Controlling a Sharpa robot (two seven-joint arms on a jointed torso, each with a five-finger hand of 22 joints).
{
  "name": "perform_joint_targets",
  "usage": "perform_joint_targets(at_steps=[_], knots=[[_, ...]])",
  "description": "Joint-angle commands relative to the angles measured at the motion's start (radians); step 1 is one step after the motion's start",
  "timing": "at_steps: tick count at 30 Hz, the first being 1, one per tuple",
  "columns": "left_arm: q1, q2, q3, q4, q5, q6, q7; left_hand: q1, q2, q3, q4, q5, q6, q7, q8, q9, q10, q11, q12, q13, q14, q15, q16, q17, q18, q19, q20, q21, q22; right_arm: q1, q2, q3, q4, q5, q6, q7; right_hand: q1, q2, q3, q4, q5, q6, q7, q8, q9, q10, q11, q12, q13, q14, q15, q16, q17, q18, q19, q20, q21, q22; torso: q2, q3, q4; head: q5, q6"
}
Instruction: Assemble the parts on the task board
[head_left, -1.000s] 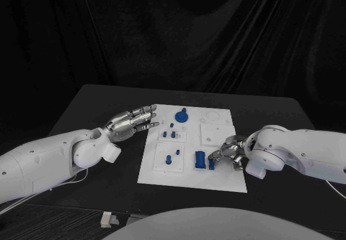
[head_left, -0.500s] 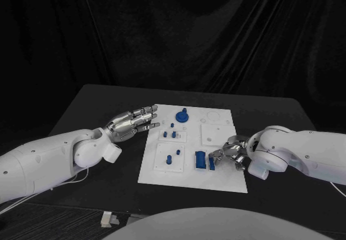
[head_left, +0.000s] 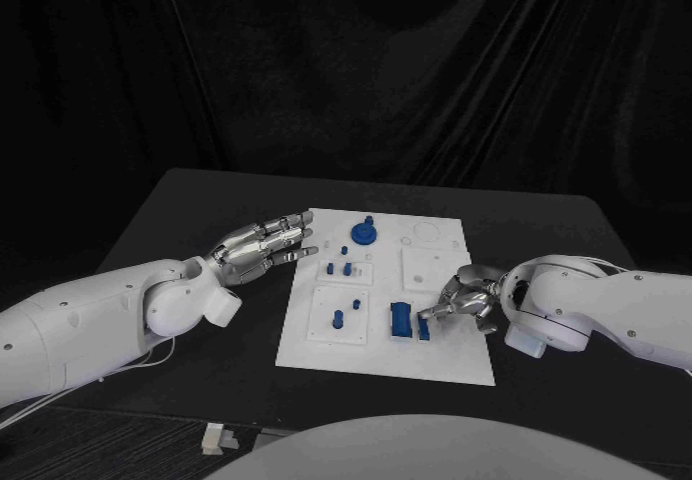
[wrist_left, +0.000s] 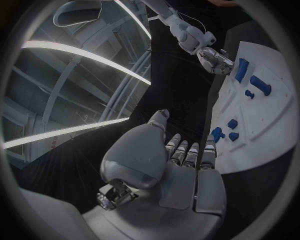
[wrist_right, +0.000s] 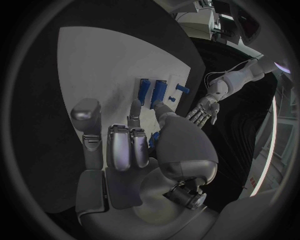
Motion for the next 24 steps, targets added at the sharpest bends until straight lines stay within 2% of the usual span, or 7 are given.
perform_joint_targets(at_steps=[1,7,11,12,13,16,24], knots=[[-0.002,0.001,0.001,0.002,0.006,0.013,0.007,-0.004,0.008,0.007,0.001,0.003,0.0,0.008,0.005,0.001,-0.002,0.007,0.006,0.001,0.0,0.007,0.005,0.0,0.011,0.003,0.003,0.004,-0.001,-0.009,0.0,0.0,0.005,-0.13,0.043,0.023,0.028,0.0,-0.02,0.002,-0.019,-0.024,-0.007,0.069,0.073,0.105,-0.011,0.004,0.263,0.071,-0.006,0.004,0.088,0.013,-0.001,-0.011,0.001,0.1,0.0,0.0,-0.0005,-0.001,0.0],[-0.003,0.0,0.001,0.002,0.006,0.013,0.006,-0.004,0.008,0.007,0.001,0.003,0.002,0.008,0.006,0.001,-0.002,0.006,0.006,0.001,0.0,0.008,0.005,0.0,0.011,0.003,0.003,0.004,0.0,-0.025,0.003,0.0,0.001,-0.161,0.077,0.01,0.068,0.001,-0.052,0.017,-0.038,-0.056,-0.024,0.188,0.213,0.105,-0.023,0.004,0.263,0.071,-0.015,0.004,0.089,0.013,0.0,-0.02,-0.003,0.099,0.001,0.0004,-0.0019,0.001,0.0],[-0.003,-0.002,0.001,0.003,0.006,0.013,0.005,-0.004,0.008,0.007,0.001,0.003,0.002,0.008,0.006,0.001,-0.002,0.006,0.006,0.001,0.0,0.008,0.005,0.0,0.011,0.003,0.003,0.004,0.0,-0.03,0.008,0.0,-0.003,-0.168,0.088,0.004,0.076,-0.001,-0.061,0.024,-0.047,-0.055,-0.028,0.23,0.264,0.105,-0.027,0.004,0.263,0.071,-0.017,0.003,0.088,0.013,-0.001,-0.022,-0.006,0.099,0.001,0.0001,-0.0034,0.002,0.0],[-0.003,-0.002,0.001,0.003,0.006,0.013,0.005,-0.004,0.008,0.007,0.001,0.003,0.002,0.008,0.006,0.001,-0.002,0.006,0.006,0.001,0.0,0.008,0.005,0.0,0.011,0.003,0.003,0.004,0.0,-0.031,0.01,0.0,-0.005,-0.169,0.091,0.003,0.081,-0.002,-0.066,0.03,-0.052,-0.004,-0.032,0.305,0.335,0.105,-0.029,0.004,0.263,0.071,-0.02,0.004,0.089,0.014,0.0,-0.024,-0.006,0.099,0.001,-0.0002,-0.001,0.0,0.0],[-0.003,-0.003,0.001,0.003,0.006,0.013,0.005,-0.004,0.008,0.007,0.001,0.003,0.002,0.008,0.006,0.001,-0.002,0.006,0.006,0.001,0.0,0.008,0.005,0.0,0.011,0.003,0.003,0.004,0.0,-0.032,0.01,0.0,-0.005,-0.17,0.092,0.003,0.083,-0.003,-0.069,0.034,-0.054,0.022,-0.034,0.342,0.37,0.105,-0.031,0.004,0.263,0.072,-0.021,0.004,0.089,0.014,0.0,-0.025,-0.006,0.099,0.0,-0.0001,-0.0002,-0.001,0.0],[-0.003,-0.003,0.001,0.003,0.006,0.012,0.004,-0.004,0.008,0.007,0.001,0.003,0.002,0.008,0.006,0.001,-0.002,0.006,0.006,0.001,0.0,0.008,0.005,0.0,0.011,0.003,0.003,0.004,0.0,-0.034,0.013,0.0,-0.007,-0.171,0.098,0.002,0.084,-0.006,-0.074,0.042,-0.064,0.069,-0.037,0.402,0.425,0.105,-0.034,0.004,0.263,0.072,-0.023,0.004,0.09,0.014,0.0,-0.027,-0.007,0.099,0.0,-0.0004,0.0012,0.0,0.0],[-0.004,-0.003,0.001,0.004,0.006,0.012,0.002,-0.004,0.008,0.007,0.001,0.003,0.002,0.008,0.006,0.001,-0.002,0.006,0.006,0.001,0.0,0.008,0.005,0.0,0.011,0.003,0.003,0.004,0.0,-0.035,0.017,0.0,-0.011,-0.172,0.108,0.004,0.07,-0.04,-0.09,0.087,-0.091,0.067,-0.042,0.416,0.457,0.105,-0.038,0.004,0.263,0.071,-0.027,0.003,0.089,0.013,0.0,-0.03,-0.008,0.099,0.002,-0.0005,-0.0004,0.001,0.0]])
